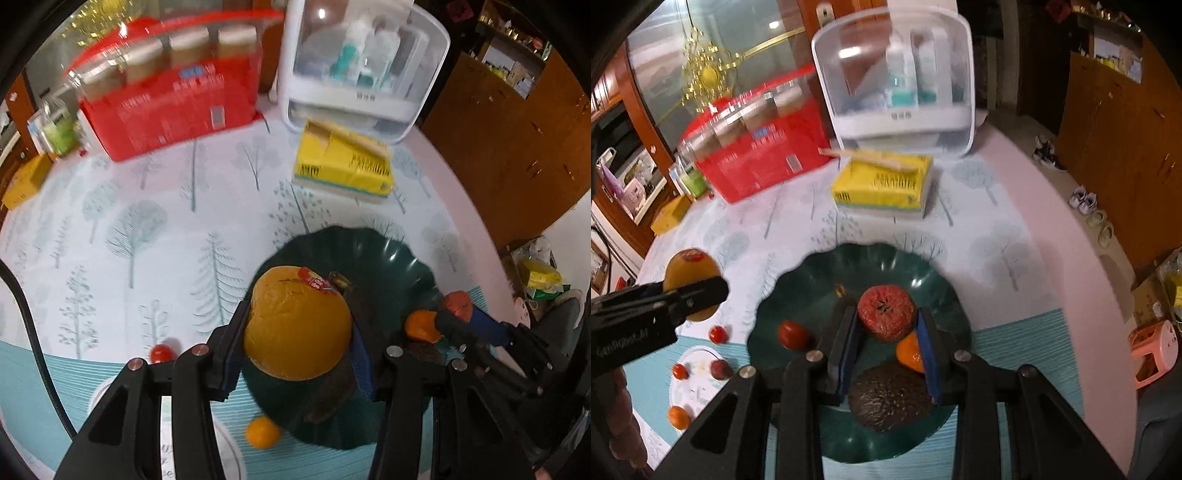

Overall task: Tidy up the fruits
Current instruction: 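Carry the grapefruit and lychee over the green plate with both grippers, then open the left gripper to drop the grapefruit while the right releases the lychee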

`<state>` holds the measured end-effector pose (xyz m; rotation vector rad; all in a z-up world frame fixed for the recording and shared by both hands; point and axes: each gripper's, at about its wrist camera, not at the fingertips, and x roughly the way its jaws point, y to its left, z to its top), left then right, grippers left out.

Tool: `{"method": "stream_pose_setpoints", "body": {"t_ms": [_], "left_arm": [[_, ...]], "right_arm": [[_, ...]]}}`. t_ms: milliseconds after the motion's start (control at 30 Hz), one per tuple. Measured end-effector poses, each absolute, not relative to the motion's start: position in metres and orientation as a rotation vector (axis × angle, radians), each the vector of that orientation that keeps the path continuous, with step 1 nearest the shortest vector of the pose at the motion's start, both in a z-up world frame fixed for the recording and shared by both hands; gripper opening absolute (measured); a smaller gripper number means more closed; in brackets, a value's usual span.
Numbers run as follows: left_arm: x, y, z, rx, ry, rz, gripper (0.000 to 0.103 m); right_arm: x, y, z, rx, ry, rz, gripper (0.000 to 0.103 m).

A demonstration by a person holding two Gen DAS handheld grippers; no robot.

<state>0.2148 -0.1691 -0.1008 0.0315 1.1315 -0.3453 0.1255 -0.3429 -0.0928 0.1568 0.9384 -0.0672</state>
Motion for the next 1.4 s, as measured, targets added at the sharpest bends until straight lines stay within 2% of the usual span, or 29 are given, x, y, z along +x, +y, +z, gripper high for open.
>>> {"method": "stream_pose_setpoints", "body": {"t_ms": [333,633,733,767,800,867,1133,1400], "left_arm": [[0.234,-0.189,-0.147,0.042,1.223,-0.353,0.048],[0.243,-0.197,-0.165,0.072,1.227,-0.357,0.049],[0.244,-0.199,-0.168,0.103,1.229,-0.352,0.05],[0.244,-0.199,-0.169,0.11,1.232,-0.352,0.051],[0.244,-0.199,-0.17,0.111,1.234,-0.357,0.053],[0.242,-0.197,-0.168,0.104,1.231,-0.363,0.061],[0.232,-0.183,-0.155,0.077,1.214,-0.347,0.068],[0.21,-0.162,-0.134,0.077,1.181,-0.314,0.068]], "right_arm": [[0.145,-0.33,-0.134,0.102,0.997,-0.022,0.032],[0.147,-0.315,-0.144,0.03,0.954,0.011,0.033],[0.147,-0.313,-0.143,0.014,0.942,-0.001,0.039],[0.146,-0.313,-0.143,0.023,0.938,0.008,0.045],[0.146,-0.314,-0.142,0.038,0.935,0.021,0.053],[0.144,-0.316,-0.141,0.058,0.927,0.027,0.058],[0.139,-0.318,-0.138,0.084,0.927,0.018,0.058],[0.13,-0.319,-0.124,0.093,0.91,0.011,0.058]]}}
